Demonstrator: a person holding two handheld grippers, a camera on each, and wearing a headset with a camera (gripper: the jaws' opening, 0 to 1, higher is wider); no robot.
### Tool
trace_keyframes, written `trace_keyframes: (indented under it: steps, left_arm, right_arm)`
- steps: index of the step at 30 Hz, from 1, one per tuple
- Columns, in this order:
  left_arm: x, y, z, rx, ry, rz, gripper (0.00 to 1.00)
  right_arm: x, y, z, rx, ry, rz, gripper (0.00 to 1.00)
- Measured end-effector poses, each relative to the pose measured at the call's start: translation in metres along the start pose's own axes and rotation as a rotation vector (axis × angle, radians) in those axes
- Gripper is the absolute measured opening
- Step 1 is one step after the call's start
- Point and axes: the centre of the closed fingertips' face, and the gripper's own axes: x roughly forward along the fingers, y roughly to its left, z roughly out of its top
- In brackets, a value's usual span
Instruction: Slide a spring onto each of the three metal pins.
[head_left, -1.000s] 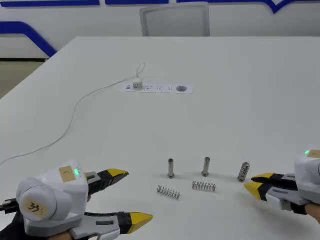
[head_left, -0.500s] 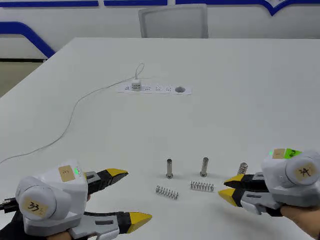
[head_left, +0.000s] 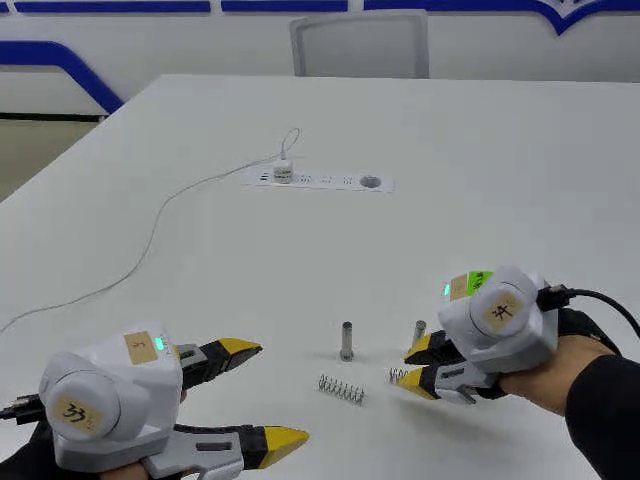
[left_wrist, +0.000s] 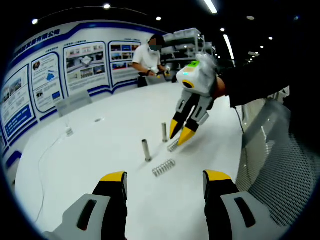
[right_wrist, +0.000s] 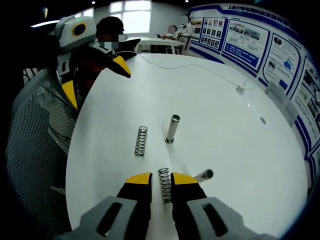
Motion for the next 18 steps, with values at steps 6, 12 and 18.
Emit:
trace_keyframes:
  steps: [6, 12, 18]
  left_arm:
    - [0.000, 0.000, -0.001, 0.000, 0.002, 0.001, 0.63]
    - [0.000, 0.000, 0.000, -0.001, 0.001, 0.003, 0.63]
    - [-0.001, 0.000, 0.000, -0.002, -0.001, 0.004, 0.63]
  right_arm:
    - [0.011, 0.003, -0.004, -0.062, 0.081, 0.055, 0.16]
    - [0.016, 0.000, -0.004, -0.089, 0.128, 0.085, 0.15]
    - [0.021, 0.000, -0.005, -0.127, 0.184, 0.120, 0.15]
